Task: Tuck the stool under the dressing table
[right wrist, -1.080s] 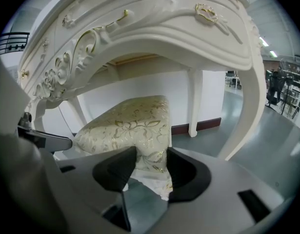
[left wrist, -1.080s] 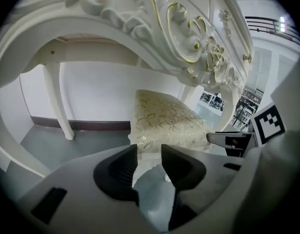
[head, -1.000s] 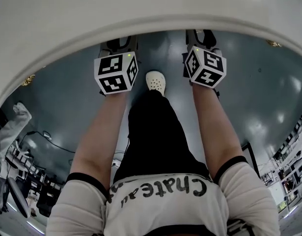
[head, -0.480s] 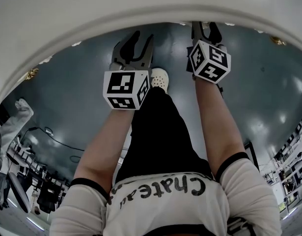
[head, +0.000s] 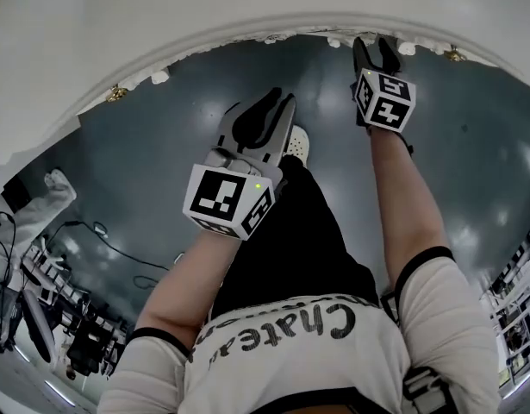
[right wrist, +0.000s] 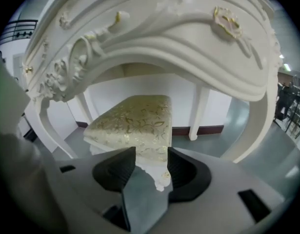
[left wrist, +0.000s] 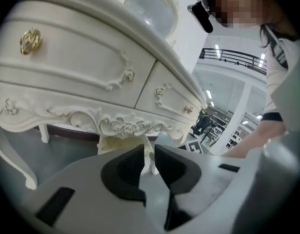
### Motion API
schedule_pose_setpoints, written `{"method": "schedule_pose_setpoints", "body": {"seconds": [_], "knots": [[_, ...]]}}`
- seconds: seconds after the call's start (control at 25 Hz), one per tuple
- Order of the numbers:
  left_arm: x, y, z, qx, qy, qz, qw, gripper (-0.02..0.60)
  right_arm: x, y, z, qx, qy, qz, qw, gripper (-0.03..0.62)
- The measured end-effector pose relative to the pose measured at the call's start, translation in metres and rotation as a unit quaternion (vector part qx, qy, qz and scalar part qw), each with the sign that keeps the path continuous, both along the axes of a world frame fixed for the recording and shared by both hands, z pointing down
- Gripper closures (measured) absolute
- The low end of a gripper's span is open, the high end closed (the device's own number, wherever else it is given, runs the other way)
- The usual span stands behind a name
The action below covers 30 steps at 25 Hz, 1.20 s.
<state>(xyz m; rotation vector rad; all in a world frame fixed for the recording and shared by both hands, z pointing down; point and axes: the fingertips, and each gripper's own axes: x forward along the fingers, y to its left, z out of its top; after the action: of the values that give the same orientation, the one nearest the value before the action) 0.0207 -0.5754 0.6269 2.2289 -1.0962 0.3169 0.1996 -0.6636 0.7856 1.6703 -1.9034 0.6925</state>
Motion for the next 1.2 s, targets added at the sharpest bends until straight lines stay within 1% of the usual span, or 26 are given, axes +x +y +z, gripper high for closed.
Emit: {"method": "schedule_pose_setpoints", "body": {"seconds": [0.08,0.16,0.32,0.44,0.52,0.64,0.72,0.84,0.92,1.04,1.2], "knots": [[-0.009,-0.002,-0.021,0.009,0.011,-0.007,0.9999,0.500,-0.014,0.015,-0.009,-0.011,-0.006,-0.023,1.000,0.376],[-0.018,-0.002,-0.044,0.021,0.022,-0.008,0.9995,0.505,-0.029,0.030,-0.020,-0.020,-0.020,-0.035,0.999,0.376],[-0.020,0.007,-0.095,0.035,0.040,0.008,0.9986,0.534,-0.047,0.066,-0.055,-0.040,-0.060,-0.048,0.996,0.378],[-0.018,0.015,-0.130,0.045,0.043,0.024,0.9978,0.545,-0.056,0.086,-0.098,-0.036,-0.094,-0.061,0.993,0.407],[-0.019,0.019,-0.150,0.054,0.036,0.032,0.9974,0.551,-0.063,0.095,-0.132,-0.021,-0.109,-0.079,0.991,0.425],[-0.022,0.013,-0.184,0.079,0.031,0.031,0.9959,0.554,-0.072,0.093,-0.190,0.017,-0.122,-0.095,0.988,0.451],[-0.027,0.008,-0.209,0.096,0.032,0.028,0.9944,0.554,-0.077,0.090,-0.228,0.042,-0.137,-0.085,0.986,0.468],[-0.036,0.004,-0.250,0.118,0.037,0.021,0.9921,0.554,-0.084,0.091,-0.282,0.068,-0.170,-0.056,0.981,0.493],[-0.038,-0.004,-0.279,0.143,0.045,0.013,0.9886,0.554,-0.087,0.084,-0.316,0.094,-0.184,-0.046,0.977,0.507],[-0.040,-0.011,-0.322,0.179,0.060,0.003,0.9820,0.554,-0.092,0.073,-0.363,0.122,-0.196,-0.045,0.972,0.523],[-0.041,-0.015,-0.377,0.228,0.063,0.002,0.9716,0.554,-0.099,0.057,-0.432,0.169,-0.211,-0.060,0.961,0.534]]}}
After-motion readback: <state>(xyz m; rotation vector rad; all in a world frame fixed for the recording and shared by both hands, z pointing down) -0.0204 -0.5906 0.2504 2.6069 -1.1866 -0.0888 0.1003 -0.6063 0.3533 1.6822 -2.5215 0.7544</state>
